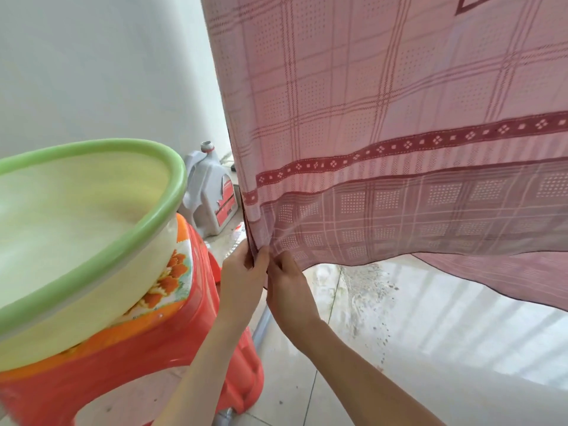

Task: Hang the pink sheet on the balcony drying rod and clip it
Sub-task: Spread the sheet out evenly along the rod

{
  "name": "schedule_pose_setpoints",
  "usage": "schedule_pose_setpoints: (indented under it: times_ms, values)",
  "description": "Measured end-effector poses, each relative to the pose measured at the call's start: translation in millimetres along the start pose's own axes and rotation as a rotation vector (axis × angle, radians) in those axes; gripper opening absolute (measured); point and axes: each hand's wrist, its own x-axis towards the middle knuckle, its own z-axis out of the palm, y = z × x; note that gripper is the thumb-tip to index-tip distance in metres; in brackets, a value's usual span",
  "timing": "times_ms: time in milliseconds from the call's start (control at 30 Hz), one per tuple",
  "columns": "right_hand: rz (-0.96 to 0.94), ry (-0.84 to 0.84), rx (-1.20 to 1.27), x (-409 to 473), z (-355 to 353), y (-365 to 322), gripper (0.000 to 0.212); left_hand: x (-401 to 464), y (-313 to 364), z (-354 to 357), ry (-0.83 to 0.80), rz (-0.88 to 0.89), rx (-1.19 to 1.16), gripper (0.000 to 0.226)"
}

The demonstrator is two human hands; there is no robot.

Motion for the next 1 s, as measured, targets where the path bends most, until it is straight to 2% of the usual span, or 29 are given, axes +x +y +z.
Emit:
schedule_pose_setpoints:
  times_ms: [133, 233, 300, 400, 433, 467, 533, 567, 633, 733, 800, 900, 933, 1000]
  values:
    - [-0.001, -0.048, 0.024, 2, 2, -1, 0.044, 1, -3, 5, 0.011, 0.001, 0.109, 0.023]
    - [-0.044, -0.119, 0.141, -10, -6, 8, 0.034, 5, -3, 1, 0.027, 0.035, 0.192, 0.027]
    - [0.164, -0.201, 0.296, -19, -24, 18, 0.02, 8, 0, -5, 0.021, 0.063, 0.209, 0.027]
    - [0.812, -0.08, 0.746, -14, -66, 42, 0.038, 9, -2, -11, 0.009, 0.041, 0.152, 0.02]
    - [0.975, -0.038, 0.944, -10, -81, 51, 0.044, 9, -4, -11, 0.014, 0.022, 0.121, 0.022]
    - [1.048, -0.003, 1.104, -7, -93, 61, 0.05, 9, -5, -10, 0.02, -0.007, 0.071, 0.023]
    - [1.029, 0.047, 1.307, -4, -113, 74, 0.054, 13, -8, -8, 0.024, -0.075, -0.055, 0.025]
    - [0.974, 0.068, 1.371, -3, -120, 76, 0.045, 16, -10, -8, 0.02, -0.107, -0.11, 0.026]
    - [0.865, 0.12, 1.433, 1, -131, 82, 0.006, 24, -17, -6, -0.005, -0.164, -0.182, 0.027]
    - [0.738, 0.189, 1.559, 5, -147, 94, 0.016, 31, -22, -6, -0.02, -0.206, -0.188, 0.031]
    - [0.679, 0.206, 1.55, 3, -157, 107, 0.029, 37, -24, -7, -0.027, -0.207, -0.173, 0.03]
    - [0.66, 0.341, 1.556, 2, -171, 121, 0.038, 46, -25, -6, -0.036, -0.189, -0.147, 0.024]
    - [0.663, 0.362, 1.569, 2, -175, 123, 0.039, 48, -24, -4, -0.028, -0.184, -0.143, 0.022]
    - [0.672, 0.355, 1.506, 2, -173, 125, 0.021, 49, -24, -1, 0.004, -0.167, -0.156, 0.021]
